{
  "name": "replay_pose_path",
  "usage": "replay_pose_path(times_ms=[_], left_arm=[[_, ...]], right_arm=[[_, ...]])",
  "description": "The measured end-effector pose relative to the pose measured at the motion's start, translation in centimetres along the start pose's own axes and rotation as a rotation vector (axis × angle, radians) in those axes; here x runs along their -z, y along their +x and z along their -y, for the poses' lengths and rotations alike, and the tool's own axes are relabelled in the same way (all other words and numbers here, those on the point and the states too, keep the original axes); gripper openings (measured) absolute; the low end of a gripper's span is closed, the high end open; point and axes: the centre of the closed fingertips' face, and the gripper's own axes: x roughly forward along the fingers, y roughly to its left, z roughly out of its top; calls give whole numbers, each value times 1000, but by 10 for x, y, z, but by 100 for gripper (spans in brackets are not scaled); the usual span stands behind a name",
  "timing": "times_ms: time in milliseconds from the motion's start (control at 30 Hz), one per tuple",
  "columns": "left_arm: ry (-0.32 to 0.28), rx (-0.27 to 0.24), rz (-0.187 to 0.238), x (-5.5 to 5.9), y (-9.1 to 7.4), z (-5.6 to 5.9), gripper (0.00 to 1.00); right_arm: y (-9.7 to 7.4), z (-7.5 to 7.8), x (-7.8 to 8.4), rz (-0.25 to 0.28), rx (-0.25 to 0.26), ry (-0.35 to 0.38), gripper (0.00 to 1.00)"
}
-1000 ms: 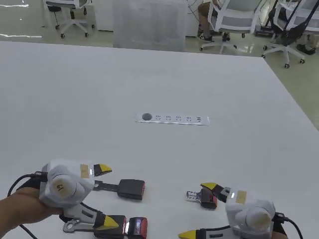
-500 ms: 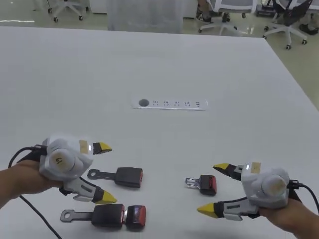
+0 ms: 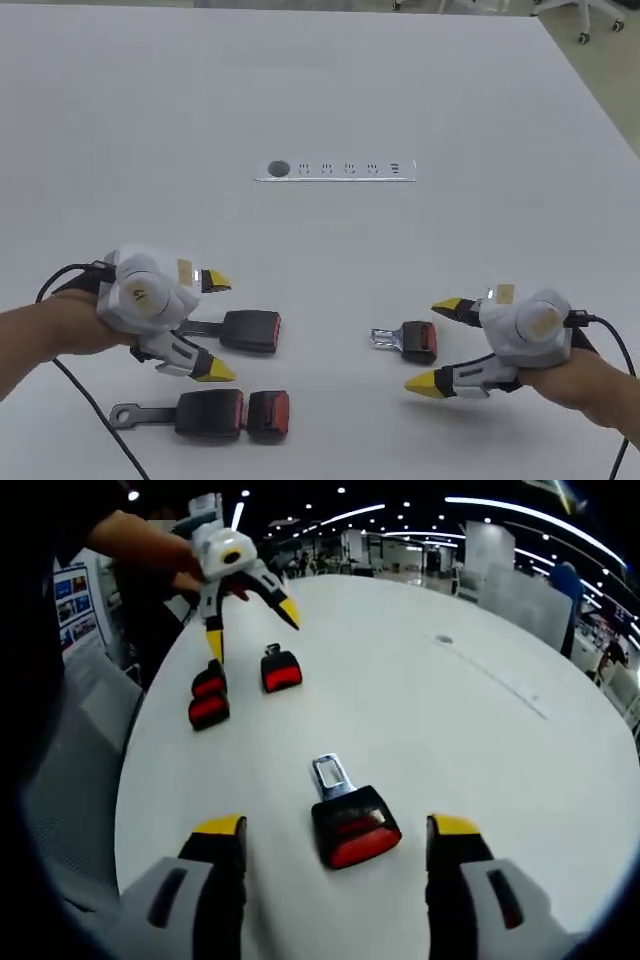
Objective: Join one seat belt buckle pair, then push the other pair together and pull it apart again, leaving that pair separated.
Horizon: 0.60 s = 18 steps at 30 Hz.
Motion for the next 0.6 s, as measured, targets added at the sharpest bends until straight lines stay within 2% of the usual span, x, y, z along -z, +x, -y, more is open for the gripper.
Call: replay_pose_path(times_ms=[67,133,233,267,333,367,433,467,500,533,600], left_arm=[[1,8,-14,3,7,-2,70],[-8,17,-16,4,12,-4,69],[-40,42,-2,4,22,-5,67],[-32,50,-4,5,25,-4,67],[2,75,-41,13,29,0,65],[0,88,-54,19,33,1,64],[-5,97,-60,25,38,0,61],[27,95,13,13,40,-4,59],[-24,75,-35,20,37,-7,56],[3,80,-26,18,37,-8,56],[20,99,-25,16,38,-5,55]], right_arm=[[2,2,3,-7,-7,6,74],[5,1,6,-12,-37,26,74],[6,-1,12,-33,-50,5,73],[6,1,12,-27,-47,-7,72],[7,4,12,-33,-43,-33,68],[8,5,12,-32,-47,-33,67],[8,5,11,-28,-55,-37,63],[8,5,10,-26,-55,-42,60],[9,5,10,-24,-56,-47,59],[8,5,9,-20,-59,-61,59],[9,4,9,-20,-65,-77,58]])
